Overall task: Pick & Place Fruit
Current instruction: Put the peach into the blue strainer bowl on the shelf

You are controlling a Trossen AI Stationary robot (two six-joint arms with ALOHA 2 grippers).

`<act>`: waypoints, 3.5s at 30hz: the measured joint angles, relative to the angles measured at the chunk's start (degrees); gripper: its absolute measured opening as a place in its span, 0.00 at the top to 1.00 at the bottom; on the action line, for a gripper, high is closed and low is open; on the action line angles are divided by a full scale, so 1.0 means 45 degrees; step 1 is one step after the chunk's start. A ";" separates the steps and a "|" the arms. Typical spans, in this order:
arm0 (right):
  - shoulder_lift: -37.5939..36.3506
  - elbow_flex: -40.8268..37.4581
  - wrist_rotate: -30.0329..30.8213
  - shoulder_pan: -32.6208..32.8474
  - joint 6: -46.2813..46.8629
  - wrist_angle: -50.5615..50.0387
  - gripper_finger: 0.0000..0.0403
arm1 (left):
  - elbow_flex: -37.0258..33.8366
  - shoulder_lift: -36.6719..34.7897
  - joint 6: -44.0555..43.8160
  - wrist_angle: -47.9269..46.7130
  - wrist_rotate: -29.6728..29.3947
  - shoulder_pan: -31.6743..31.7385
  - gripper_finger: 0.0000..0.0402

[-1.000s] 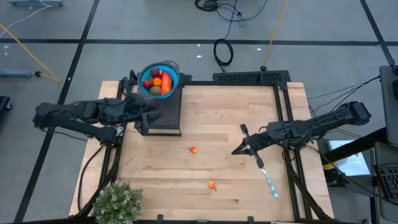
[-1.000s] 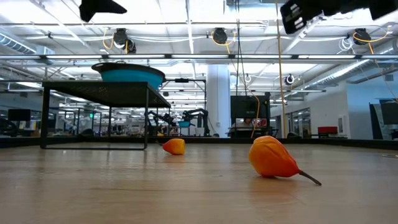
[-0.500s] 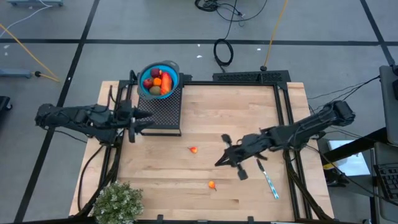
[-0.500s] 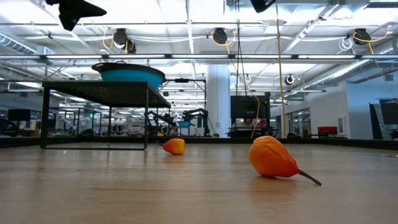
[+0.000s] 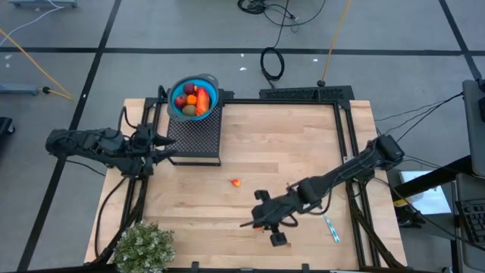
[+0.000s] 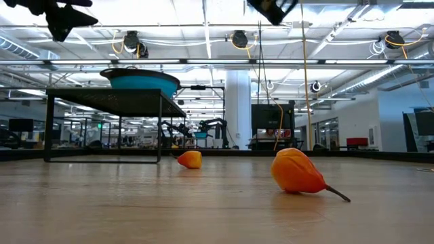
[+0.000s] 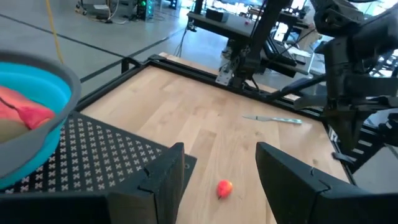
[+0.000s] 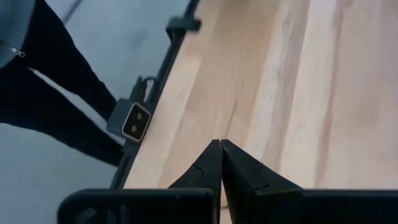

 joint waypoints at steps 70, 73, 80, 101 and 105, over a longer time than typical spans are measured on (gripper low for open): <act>0.3191 -0.0980 -0.0083 -0.0044 0.5142 0.0298 0.43 | -0.0256 -0.0578 0.1291 -0.0911 0.0034 -0.0155 0.50; 0.3345 -0.0983 -0.0041 -0.0029 0.5204 0.0267 0.43 | -0.0254 -0.0578 0.1290 -0.0912 0.0034 -0.0152 0.50; 0.3443 -0.0969 0.0566 -0.0010 0.5039 0.0248 0.44 | -0.0254 -0.0578 0.1296 -0.0924 0.0037 -0.0155 0.50; 0.3469 -0.0983 0.0955 -0.0029 0.4323 0.0503 0.74 | -0.0254 -0.0578 0.1302 -0.0920 0.0034 -0.0155 0.50; 0.3471 -0.0988 0.0929 -0.0061 0.4323 0.1201 0.74 | -0.0254 -0.0578 0.1281 -0.0915 0.0037 -0.0155 0.50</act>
